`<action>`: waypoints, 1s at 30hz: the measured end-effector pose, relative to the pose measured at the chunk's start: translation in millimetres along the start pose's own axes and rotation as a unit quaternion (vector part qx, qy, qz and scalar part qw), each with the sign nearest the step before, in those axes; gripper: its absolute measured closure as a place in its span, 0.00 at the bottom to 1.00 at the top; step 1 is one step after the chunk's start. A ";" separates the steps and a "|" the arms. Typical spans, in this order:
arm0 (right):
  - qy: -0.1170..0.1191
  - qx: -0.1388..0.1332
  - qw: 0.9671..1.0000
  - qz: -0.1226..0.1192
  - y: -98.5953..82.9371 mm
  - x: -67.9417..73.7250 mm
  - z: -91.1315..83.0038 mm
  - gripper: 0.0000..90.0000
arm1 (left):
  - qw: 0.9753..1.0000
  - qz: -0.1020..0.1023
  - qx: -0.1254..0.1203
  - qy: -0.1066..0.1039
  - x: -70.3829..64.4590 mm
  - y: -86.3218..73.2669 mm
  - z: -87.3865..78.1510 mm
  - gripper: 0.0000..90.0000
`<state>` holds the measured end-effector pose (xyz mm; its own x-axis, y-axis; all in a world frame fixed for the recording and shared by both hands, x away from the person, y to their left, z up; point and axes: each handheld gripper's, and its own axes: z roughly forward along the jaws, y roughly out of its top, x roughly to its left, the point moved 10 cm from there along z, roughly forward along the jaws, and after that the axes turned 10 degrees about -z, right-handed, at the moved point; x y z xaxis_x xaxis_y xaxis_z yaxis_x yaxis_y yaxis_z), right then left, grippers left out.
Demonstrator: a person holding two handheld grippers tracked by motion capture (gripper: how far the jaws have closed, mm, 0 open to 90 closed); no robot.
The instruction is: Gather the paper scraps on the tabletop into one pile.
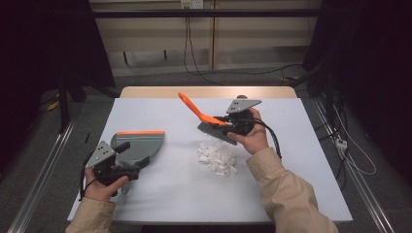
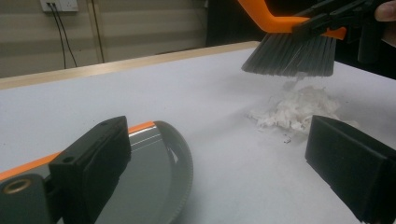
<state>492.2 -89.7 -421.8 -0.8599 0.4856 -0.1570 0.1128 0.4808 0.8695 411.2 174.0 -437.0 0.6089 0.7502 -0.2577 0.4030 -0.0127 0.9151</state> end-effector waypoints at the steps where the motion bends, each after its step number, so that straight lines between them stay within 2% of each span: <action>1: 0.006 -0.001 1.000 0.001 1.2 1.6 0.4 0.79 | 1.000 0.000 -0.001 0.001 0.5 0.2 -0.4 0.07; 5: 0.013 -0.003 1.000 0.007 2.2 7.3 -1.7 0.79 | 1.000 0.001 -0.001 0.003 2.1 -0.4 -1.6 0.07; 15: 0.016 -0.042 0.999 0.007 21.4 21.2 -23.0 0.79 | 1.000 0.002 0.002 0.001 -0.9 -1.7 -0.6 0.07; 18: 0.023 -0.052 0.998 0.016 24.7 26.4 -23.8 0.79 | 1.000 0.004 0.003 0.001 -0.8 -2.3 0.0 0.07; 20: 0.024 -0.056 0.998 0.012 25.3 28.8 -22.7 0.79 | 1.000 0.001 0.003 0.000 -1.4 -2.9 0.8 0.07; 25: 0.026 -0.039 0.999 0.023 9.8 29.0 -16.1 0.79 | 1.000 0.002 0.004 0.000 -1.2 -3.4 0.3 0.07; 28: 0.007 -0.013 0.999 0.030 -11.6 23.4 -13.6 0.79 | 1.000 0.001 0.004 0.001 -0.3 -4.0 -0.4 0.07; 30: -0.016 0.009 0.999 0.029 -23.7 16.4 -14.7 0.79 | 1.000 0.002 0.005 0.003 -0.2 -4.5 -0.5 0.07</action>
<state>468.1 -103.8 -438.1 -0.8354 0.5359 -0.1224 0.1701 0.4638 0.8694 408.9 174.3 -440.9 0.6069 0.7535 -0.2528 0.4073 -0.0217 0.9130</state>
